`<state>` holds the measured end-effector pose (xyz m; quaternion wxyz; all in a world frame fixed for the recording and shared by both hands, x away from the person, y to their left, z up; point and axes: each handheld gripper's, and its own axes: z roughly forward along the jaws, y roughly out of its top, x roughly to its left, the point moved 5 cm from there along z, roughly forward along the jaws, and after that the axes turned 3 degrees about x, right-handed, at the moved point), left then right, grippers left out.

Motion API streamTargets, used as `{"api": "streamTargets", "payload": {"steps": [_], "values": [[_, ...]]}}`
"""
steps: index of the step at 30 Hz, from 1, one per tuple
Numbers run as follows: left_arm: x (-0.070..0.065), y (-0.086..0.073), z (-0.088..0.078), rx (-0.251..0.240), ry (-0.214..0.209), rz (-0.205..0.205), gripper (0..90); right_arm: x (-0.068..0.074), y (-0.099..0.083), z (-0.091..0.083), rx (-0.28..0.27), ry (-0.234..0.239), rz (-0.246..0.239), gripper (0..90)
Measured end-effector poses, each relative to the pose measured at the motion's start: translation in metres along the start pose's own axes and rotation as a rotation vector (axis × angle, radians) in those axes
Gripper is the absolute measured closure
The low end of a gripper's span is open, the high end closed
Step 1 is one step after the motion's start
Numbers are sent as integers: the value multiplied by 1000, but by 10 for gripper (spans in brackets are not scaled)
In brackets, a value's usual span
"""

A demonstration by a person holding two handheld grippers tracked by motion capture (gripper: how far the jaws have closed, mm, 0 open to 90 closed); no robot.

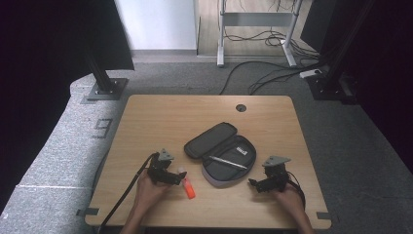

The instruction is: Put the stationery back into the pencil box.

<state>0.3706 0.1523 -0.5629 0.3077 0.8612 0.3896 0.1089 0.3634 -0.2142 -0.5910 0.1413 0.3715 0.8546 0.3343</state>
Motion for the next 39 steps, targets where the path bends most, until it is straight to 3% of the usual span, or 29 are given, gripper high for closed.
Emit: {"api": "streamTargets", "payload": {"steps": [5, 9, 14, 16, 21, 31, 39], "values": [[-8, 4, 7, 7, -15, 1, 63, 0, 0, 0, 0, 0, 0, 0], [-12, 1, 14, 47, 11, 4, 62, 0, 0, 0, 0, 0, 0, 0], [-16, -2, 14, 73, 14, 3, 61, 0, 0, 0, 0, 0, 0, 0], [-20, -8, 15, 107, 22, 13, 60, 0, 0, 0, 0, 0, 0, 0], [-24, -13, 11, 109, 36, 28, 58, 0, 0, 0, 0, -1, 1, 0], [-18, -17, 0, 56, 23, 36, 438, 0, 0, 0, 0, -3, 4, 0], [-11, -19, -2, 44, 15, 36, 600, 0, 0, 0, 0, -3, 4, 0]]}}
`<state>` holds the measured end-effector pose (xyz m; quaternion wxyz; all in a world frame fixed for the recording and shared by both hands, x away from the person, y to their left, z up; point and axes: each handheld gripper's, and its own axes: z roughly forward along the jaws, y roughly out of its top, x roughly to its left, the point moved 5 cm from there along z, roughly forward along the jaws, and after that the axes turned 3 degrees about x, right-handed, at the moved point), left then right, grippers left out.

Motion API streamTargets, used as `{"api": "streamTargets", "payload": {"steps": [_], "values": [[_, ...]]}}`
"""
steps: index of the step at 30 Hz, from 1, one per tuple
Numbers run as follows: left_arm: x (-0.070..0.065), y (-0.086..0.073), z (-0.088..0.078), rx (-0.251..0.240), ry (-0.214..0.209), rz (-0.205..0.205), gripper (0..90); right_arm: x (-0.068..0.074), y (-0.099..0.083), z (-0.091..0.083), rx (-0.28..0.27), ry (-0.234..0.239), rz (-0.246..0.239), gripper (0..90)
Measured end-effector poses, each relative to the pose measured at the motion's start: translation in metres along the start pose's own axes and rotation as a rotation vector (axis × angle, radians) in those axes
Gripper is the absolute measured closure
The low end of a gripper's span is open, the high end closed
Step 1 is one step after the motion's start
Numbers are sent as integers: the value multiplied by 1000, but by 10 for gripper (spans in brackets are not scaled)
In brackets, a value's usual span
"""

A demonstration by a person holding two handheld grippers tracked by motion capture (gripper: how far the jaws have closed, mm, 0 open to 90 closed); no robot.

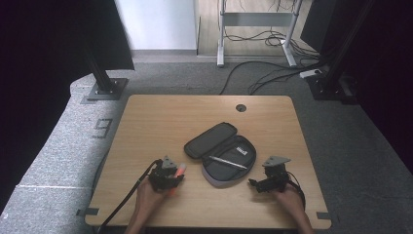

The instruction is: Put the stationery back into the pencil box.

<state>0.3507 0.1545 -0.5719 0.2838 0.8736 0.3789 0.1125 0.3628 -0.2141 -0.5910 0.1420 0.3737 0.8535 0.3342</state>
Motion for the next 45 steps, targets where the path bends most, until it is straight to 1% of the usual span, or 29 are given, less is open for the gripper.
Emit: {"api": "streamTargets", "payload": {"steps": [1, 4, 5, 9, 10, 11, 12, 14, 16, 18, 21, 25, 27, 28, 30, 32, 33, 34, 38, 40, 43, 44, 45], "values": [[2, -1, -1, -3, -7, 2, 652, 0, 0, 0, 0, 0, 0, 0], [3, -1, -1, -7, -17, 6, 664, 0, 0, 0, 0, 0, 0, 0], [3, -1, -1, -6, -19, 17, 665, 0, 0, 0, 0, 0, 0, 0], [5, -1, -1, -7, -31, 28, 668, 0, 0, 0, 0, 0, 0, 0], [5, -1, -1, -7, -35, 28, 668, 0, 0, 0, 0, 0, 0, 0], [6, -1, -1, -6, -49, 20, 668, 0, 0, 0, 0, 0, 0, 0], [6, -1, -1, -6, -49, 20, 668, 0, 0, 0, 0, 0, 0, 0], [7, 0, -2, -4, -79, 10, 668, 0, 0, 0, 0, 0, 0, 0], [7, 0, -2, -3, -87, 14, 668, 0, 0, 0, 0, 0, 0, 0], [6, 1, -3, -8, -104, 15, 668, 0, 0, 0, 0, 1, 0, 0], [6, 2, -4, -14, -111, 14, 668, 0, 0, 0, 0, 0, 0, 0], [6, 6, -12, -24, -121, 31, 668, 0, 0, 0, 0, 0, 0, 0], [6, 7, -14, -28, -123, 33, 668, 0, 0, 0, 0, 0, 0, 0], [5, 9, -18, -45, -129, 36, 668, 0, 0, 0, 0, 0, 0, 0], [6, 11, -22, -60, -152, 25, 668, 0, 0, 0, 0, 0, 0, 0], [6, 12, -23, -62, -153, 24, 668, 0, 0, 0, 0, 0, 0, 0], [6, 15, -27, -64, -146, 30, 668, 0, 0, 0, 0, 0, 0, 0], [6, 15, -27, -64, -146, 30, 668, 0, 0, 0, 1, 1, 0, 0], [4, 24, -35, -85, -166, 39, 668, 0, 0, 0, 0, 0, 0, 0], [2, 27, -38, -89, -182, 44, 668, 0, 0, 0, 0, 0, 0, 0], [1, 31, -40, -89, -180, 54, 668, 0, 0, 0, 1, 0, -1, 0], [0, 36, -43, -94, -186, 59, 668, 0, 0, 0, 0, 0, 0, 0], [0, 36, -43, -94, -186, 59, 668, 0, 0, 0, 0, 0, 0, 0]]}}
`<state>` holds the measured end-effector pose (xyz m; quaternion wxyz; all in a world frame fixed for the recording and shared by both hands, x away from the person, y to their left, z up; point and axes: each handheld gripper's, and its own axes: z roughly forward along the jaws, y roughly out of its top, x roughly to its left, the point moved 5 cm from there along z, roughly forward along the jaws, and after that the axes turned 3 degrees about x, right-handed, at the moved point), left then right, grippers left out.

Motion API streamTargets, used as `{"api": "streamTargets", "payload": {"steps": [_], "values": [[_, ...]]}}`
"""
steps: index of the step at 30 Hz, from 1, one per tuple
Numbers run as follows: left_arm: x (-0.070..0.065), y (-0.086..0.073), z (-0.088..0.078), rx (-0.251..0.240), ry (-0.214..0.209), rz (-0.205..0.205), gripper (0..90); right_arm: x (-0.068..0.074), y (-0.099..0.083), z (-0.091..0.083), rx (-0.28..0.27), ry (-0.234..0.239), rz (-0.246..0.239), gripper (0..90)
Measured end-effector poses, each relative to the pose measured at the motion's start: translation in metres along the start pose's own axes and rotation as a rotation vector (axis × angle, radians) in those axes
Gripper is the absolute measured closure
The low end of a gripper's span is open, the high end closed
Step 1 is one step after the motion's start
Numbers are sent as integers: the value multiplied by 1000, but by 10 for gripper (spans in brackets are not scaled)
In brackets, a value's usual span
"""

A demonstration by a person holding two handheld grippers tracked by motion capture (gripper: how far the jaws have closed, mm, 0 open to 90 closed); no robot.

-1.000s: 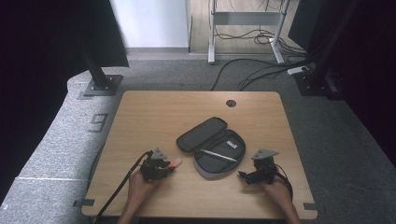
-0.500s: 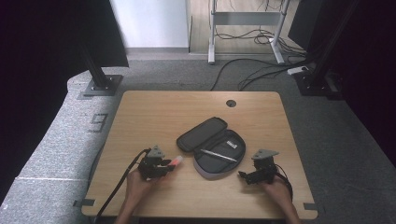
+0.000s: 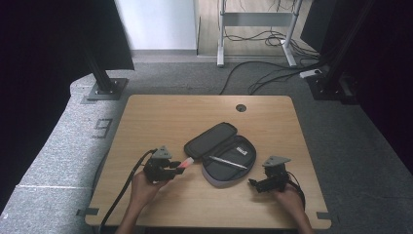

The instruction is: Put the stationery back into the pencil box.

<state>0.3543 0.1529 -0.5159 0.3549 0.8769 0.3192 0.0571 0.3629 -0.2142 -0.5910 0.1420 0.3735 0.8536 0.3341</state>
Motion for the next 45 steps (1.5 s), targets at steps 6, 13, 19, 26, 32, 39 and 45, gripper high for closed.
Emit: {"api": "streamTargets", "payload": {"steps": [6, 13, 19, 26, 32, 39, 45], "values": [[-4, 15, -4, 3, -8, 29, 668, 0, 0, 0, 0, 0, 0, 0], [-10, 33, -3, 10, -18, 63, 668, 0, 0, 0, 0, 0, 0, 0], [-14, 48, 3, 29, -24, 91, 667, 0, 0, 0, 0, 0, 0, 0], [-15, 67, 9, 28, -45, 107, 667, 0, 0, 0, -1, 0, 2, 0], [-19, 79, 17, 32, -58, 121, 667, 0, 0, 0, 0, 0, 1, 0], [-24, 99, 30, 43, -62, 152, 667, 0, 0, 0, 0, 0, 1, 0], [-28, 112, 40, 43, -74, 172, 667, 0, 0, 0, 0, 0, -1, 0]]}}
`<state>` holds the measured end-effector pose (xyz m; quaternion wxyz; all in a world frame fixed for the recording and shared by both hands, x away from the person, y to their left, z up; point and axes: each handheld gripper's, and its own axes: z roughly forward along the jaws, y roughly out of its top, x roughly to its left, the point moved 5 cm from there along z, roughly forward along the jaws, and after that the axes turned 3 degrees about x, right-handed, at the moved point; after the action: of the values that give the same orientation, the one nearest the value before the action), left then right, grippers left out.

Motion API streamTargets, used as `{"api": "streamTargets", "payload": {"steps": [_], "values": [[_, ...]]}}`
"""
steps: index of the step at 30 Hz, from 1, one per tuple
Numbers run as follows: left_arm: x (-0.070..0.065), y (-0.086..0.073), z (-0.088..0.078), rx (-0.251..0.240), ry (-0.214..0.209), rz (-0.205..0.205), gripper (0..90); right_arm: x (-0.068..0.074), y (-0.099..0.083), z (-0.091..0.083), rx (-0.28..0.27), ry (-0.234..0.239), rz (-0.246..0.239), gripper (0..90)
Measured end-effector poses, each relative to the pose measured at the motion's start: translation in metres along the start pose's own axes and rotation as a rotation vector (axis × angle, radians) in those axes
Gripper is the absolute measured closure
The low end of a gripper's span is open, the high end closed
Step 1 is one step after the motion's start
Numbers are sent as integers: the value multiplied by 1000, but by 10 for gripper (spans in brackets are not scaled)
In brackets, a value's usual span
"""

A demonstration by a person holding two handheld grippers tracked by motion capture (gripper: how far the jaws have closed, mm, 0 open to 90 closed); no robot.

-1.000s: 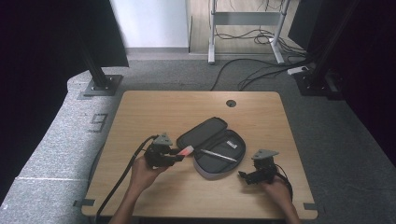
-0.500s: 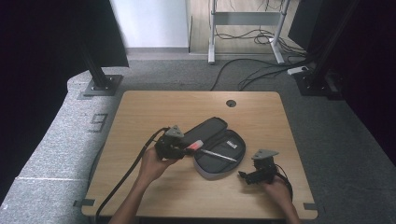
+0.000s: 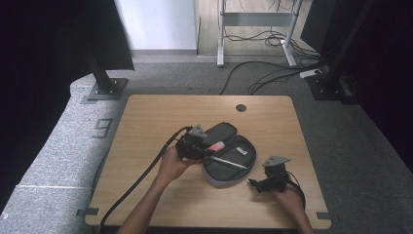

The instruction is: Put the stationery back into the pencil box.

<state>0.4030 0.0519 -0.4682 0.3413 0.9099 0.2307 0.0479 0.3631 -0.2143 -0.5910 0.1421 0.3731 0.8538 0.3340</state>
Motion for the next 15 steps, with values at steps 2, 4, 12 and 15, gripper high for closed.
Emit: {"api": "streamTargets", "payload": {"steps": [2, 4, 12, 15], "values": [[0, 5, 5, 5, 2, 8, 667, 0, 0, 0, 0, 1, 1, 0], [0, 12, 11, 2, -7, 12, 667, 0, 0, 0, 1, 2, 1, 0], [-6, 34, 36, 12, -17, 41, 667, 0, 0, 0, 0, -2, -1, 0], [-9, 40, 48, 13, -30, 50, 667, 0, 0, 0, 0, -2, -1, 0]]}}
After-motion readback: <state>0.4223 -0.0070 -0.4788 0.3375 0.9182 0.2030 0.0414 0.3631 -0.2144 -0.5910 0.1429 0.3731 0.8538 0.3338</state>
